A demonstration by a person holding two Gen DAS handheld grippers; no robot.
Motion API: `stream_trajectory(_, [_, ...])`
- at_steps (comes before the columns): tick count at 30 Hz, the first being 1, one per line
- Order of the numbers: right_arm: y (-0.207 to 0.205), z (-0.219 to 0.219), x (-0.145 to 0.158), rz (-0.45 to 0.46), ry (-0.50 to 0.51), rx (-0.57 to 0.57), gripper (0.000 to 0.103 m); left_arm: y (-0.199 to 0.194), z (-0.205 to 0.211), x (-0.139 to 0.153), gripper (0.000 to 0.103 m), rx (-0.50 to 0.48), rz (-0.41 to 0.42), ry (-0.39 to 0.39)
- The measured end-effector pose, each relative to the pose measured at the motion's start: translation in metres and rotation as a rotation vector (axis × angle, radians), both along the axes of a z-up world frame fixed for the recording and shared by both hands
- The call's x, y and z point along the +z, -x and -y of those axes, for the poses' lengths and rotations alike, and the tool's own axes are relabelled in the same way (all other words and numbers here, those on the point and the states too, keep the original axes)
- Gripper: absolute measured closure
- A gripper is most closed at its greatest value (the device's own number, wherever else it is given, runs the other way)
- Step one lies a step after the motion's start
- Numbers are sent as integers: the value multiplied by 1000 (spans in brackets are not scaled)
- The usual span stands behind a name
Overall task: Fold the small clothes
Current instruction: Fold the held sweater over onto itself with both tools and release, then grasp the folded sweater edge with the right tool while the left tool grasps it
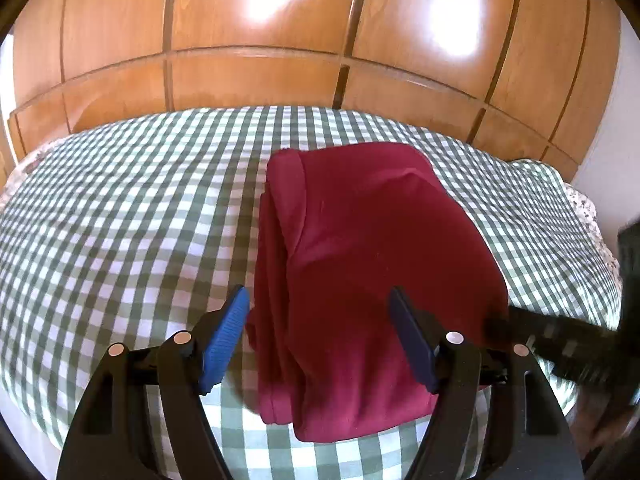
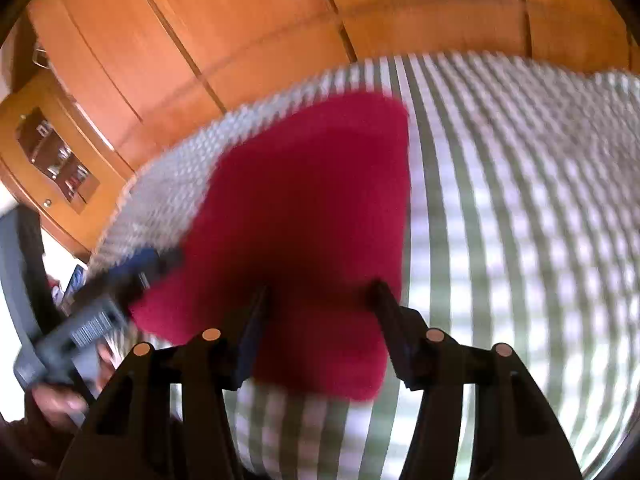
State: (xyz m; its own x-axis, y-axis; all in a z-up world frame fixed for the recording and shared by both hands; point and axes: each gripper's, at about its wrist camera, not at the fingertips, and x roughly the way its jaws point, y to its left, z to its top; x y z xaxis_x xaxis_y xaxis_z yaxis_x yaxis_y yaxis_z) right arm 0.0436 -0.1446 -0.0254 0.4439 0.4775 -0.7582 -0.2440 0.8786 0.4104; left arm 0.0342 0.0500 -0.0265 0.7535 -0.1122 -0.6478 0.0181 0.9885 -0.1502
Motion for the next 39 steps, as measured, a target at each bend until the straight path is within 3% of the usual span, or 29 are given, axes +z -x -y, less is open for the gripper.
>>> stream_trajectory(3, [13, 6, -1, -11, -21, -19, 40, 4, 4, 0, 30, 0, 4, -20])
stream_trajectory(14, [34, 17, -9, -10, -26, -51, 40, 14, 10, 0, 30, 6, -6, -37])
stream_trajectory(22, [41, 17, 18, 75, -58, -57, 40, 16, 7, 2, 30, 21, -8, -44])
stream_trajectory(28, [28, 1, -10, -5, -19, -41, 39, 16, 7, -1, 30, 21, -15, -46])
stream_trajectory(30, [27, 0, -17, -27, -33, -41, 37, 16, 7, -2, 30, 22, -20, -49])
stream_trajectory(32, [28, 2, -17, -31, -42, -38, 35, 16, 5, -3, 20, 30, -20, -51])
stream_trajectory(39, [11, 30, 0, -16, -142, -73, 19, 5, -7, -10, 20, 35, -57, -17])
